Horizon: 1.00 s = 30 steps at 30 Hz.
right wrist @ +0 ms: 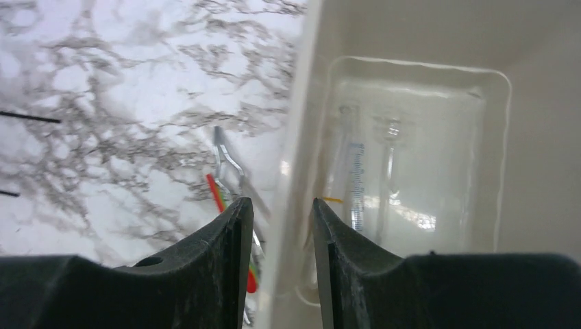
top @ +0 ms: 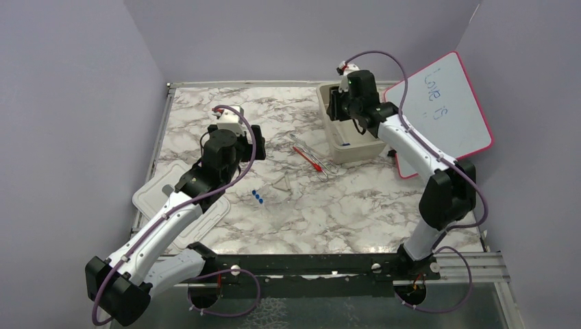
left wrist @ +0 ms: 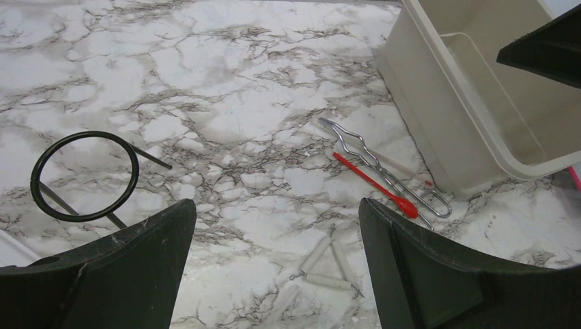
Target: Organize the chemistry lab equipment
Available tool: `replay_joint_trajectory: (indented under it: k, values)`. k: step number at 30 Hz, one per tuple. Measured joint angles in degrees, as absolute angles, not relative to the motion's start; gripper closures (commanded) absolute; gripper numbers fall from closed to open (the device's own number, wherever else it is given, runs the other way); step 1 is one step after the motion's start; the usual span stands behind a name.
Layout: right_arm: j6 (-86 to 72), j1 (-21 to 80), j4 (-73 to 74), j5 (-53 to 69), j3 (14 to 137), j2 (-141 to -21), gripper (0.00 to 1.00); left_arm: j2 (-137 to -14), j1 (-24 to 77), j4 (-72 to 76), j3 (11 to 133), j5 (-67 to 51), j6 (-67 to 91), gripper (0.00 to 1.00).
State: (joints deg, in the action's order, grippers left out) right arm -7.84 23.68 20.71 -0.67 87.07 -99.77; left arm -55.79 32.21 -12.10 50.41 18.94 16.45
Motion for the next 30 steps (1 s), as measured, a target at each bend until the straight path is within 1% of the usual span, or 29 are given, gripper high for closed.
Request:
replay_joint_trajectory:
  k: [4,6,8,10,15,18,22,26,30]
  values:
    - [-5.8,29.5,20.6,-1.6,87.1,-96.4,0.71,-55.4,32.2,-12.1,50.4,19.0,16.4,0.08]
    - [-4.8,32.4,20.1,-1.8,86.5,-95.9,0.72,-55.1,32.2,-12.1,50.3,19.0,16.4,0.08]
    - [-4.3,35.0,19.6,-1.4,85.1,-96.2,0.72,-54.9,32.2,-12.1,50.3,19.0,16.4,0.08]
    - [-4.0,36.6,19.8,-1.0,84.2,-98.0,0.7,-54.9,32.2,-12.1,50.3,19.0,16.4,0.08]
    - [-3.6,37.2,19.8,-1.0,82.0,-104.6,0.64,-54.9,32.2,-12.1,50.3,19.0,16.4,0.08]
    - [-3.4,37.6,19.9,-1.2,81.1,-108.6,0.62,-54.9,32.2,-12.1,50.3,19.0,16.4,0.08]
    - [-3.3,38.1,19.9,-2.2,81.0,-112.2,0.63,-54.9,32.2,-12.1,50.3,19.0,16.4,0.08]
    - [-3.1,38.6,19.9,-2.3,81.3,-114.3,0.67,-54.9,32.2,-12.1,50.3,19.0,16.4,0.08]
    - [-3.0,38.6,19.9,-2.9,81.5,-115.7,0.68,-54.9,32.2,-12.1,50.3,19.0,16.4,0.08]
